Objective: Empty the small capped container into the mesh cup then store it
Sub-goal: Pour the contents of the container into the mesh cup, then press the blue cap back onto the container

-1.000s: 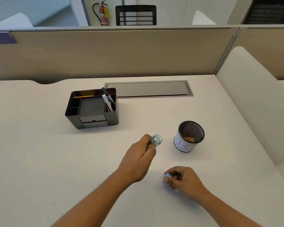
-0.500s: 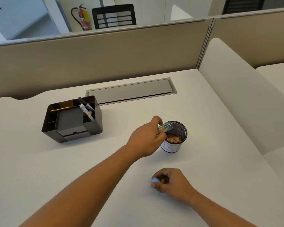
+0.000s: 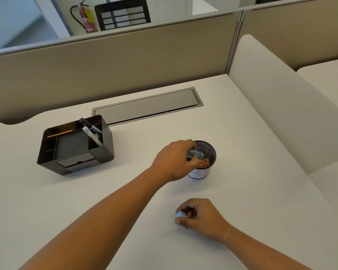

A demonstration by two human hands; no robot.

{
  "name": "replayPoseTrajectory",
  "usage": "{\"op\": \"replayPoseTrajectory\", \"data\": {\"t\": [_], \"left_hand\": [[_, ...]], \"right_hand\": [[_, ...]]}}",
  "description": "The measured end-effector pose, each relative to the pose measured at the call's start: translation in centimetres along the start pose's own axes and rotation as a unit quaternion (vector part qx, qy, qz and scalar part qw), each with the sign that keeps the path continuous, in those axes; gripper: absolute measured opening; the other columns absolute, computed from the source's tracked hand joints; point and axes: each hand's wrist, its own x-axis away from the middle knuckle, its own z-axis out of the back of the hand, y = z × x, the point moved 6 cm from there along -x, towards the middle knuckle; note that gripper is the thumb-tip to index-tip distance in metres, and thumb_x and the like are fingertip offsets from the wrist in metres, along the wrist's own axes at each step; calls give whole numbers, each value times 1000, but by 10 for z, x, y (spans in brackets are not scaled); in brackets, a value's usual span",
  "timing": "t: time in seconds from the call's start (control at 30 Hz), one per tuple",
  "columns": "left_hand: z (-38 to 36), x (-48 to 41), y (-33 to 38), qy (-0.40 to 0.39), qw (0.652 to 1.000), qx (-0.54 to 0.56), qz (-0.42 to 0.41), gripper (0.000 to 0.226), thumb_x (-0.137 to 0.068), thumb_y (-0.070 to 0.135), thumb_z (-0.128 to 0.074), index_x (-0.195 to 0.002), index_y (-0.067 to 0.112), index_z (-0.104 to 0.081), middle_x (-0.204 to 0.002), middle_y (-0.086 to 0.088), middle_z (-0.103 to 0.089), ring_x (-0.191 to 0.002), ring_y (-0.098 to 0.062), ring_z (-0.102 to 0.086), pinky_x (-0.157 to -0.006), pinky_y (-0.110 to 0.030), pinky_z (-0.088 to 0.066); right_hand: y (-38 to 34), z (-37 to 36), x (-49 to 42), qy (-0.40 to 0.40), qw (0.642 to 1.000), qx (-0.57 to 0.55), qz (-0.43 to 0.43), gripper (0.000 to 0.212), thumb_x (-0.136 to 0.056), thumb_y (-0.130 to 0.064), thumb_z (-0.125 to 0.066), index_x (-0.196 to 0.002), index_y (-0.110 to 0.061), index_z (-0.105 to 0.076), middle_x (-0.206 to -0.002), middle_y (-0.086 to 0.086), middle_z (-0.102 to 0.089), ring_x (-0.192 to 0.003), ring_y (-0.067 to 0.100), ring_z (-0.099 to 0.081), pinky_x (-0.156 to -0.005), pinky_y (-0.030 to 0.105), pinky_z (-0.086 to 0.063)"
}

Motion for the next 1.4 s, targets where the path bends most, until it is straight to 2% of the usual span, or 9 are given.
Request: {"op": "replayPoseTrajectory", "data": {"t": [0.2,0.33,0.4,0.5,0.63,0.73,0.9,1.27,1.4], "left_hand": [[5,7,-3,21,1000,15,4,31,-84,33,-57,-114,26,-58,-108,0,-67,-83,-18,-58,-72,-37,-54],[12,25,-15,35,995,92,35,25,-85,31,-60,-110,32,-60,-96,1,-68,-80,-15,-62,-72,-38,-56],[16,41,-23,45,987,145,46,21,-87,33,-62,-106,39,-60,-91,10,-66,-82,-8,-61,-70,-29,-55],[27,71,-36,68,972,214,70,23,-87,34,-67,-99,52,-58,-93,21,-65,-91,4,-59,-68,-16,-54],[37,117,-60,111,936,314,111,28,-84,26,-73,-105,43,-65,-105,15,-72,-97,-9,-67,-78,-22,-57],[38,151,-75,130,913,363,132,30,-85,18,-73,-104,40,-67,-104,15,-73,-97,-13,-69,-82,-25,-57],[29,192,-88,142,911,353,157,31,-86,16,-71,-103,42,-69,-103,20,-70,-83,-10,-65,-75,-25,-55],[33,229,-92,157,912,342,163,31,-86,17,-72,-104,42,-69,-100,25,-69,-89,-3,-63,-73,-13,-49],[32,236,-92,153,914,338,163,30,-86,21,-71,-105,45,-68,-102,25,-69,-94,-8,-63,-77,-15,-51]], "right_hand": [[-2,1,4,3,1000,-27,-5,29,-71,-40,-86,-90,-20,-76,-71,-9,-72,-59,8,-67,-60,21,-56],[-3,1,5,8,996,-80,-26,26,-73,-32,-85,-94,-20,-76,-77,2,-76,-63,16,-68,-66,37,-63],[-8,5,5,21,996,-86,-27,23,-74,-30,-85,-95,-24,-77,-85,5,-75,-66,15,-65,-66,34,-62],[-25,12,8,42,996,-72,-11,25,-75,-25,-85,-97,-34,-76,-90,-8,-75,-71,8,-61,-66,24,-57],[-58,21,18,45,989,-140,28,29,-77,-16,-82,-102,-29,-75,-85,-9,-75,-72,8,-62,-65,21,-53],[-77,23,21,42,986,-153,46,31,-81,-9,-78,-106,-27,-73,-76,2,-72,-71,13,-60,-63,27,-48],[-103,7,21,20,987,-142,74,33,-83,-3,-76,-106,-25,-73,-89,29,-68,-74,18,-61,-70,37,-48],[-118,-31,25,-19,992,-85,89,33,-81,-3,-78,-103,-27,-74,-81,2,-75,-72,9,-64,-63,19,-52],[-126,-36,27,-21,992,-75,103,34,-81,-2,-78,-103,-27,-75,-84,10,-75,-72,10,-65,-61,17,-51]]}}
